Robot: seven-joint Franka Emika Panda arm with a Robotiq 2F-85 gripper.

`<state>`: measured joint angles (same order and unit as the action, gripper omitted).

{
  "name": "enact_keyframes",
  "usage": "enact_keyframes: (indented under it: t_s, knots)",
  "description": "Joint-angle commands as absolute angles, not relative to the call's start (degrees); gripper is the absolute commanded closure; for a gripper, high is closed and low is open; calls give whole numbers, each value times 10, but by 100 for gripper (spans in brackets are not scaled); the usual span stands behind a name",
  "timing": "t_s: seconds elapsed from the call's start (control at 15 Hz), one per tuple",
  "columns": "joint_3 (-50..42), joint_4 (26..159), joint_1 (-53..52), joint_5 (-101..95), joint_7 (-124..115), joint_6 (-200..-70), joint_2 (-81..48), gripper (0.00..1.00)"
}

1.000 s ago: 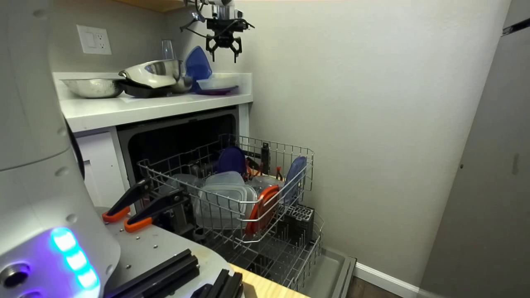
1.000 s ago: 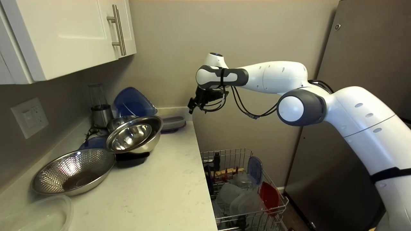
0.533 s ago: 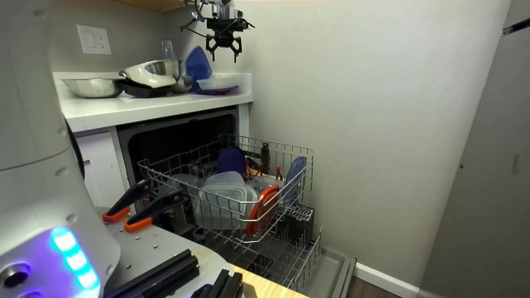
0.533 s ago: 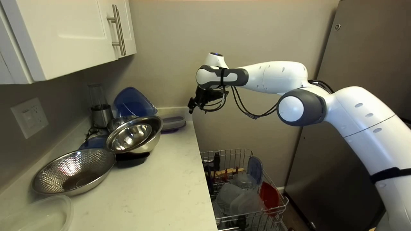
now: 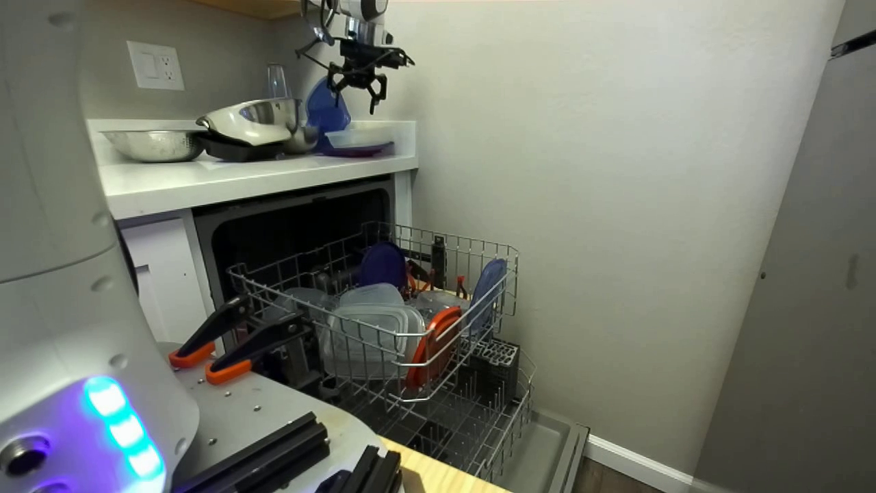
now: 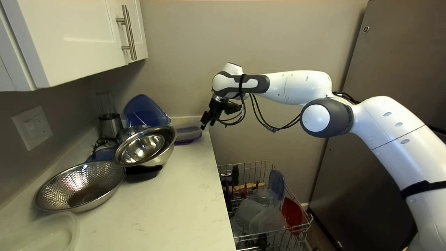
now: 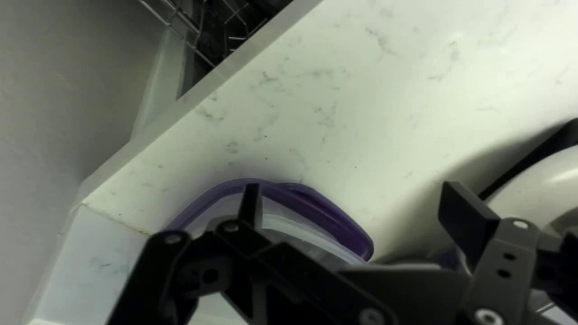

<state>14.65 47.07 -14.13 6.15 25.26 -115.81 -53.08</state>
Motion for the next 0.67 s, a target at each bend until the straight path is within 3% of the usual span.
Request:
enact_keyframes:
  t_s: [0.0, 0.6]
  knots:
    - [180, 446, -117, 92, 319, -1115, -547, 0]
    - [140, 327, -181, 61, 226, -1119, -636, 0]
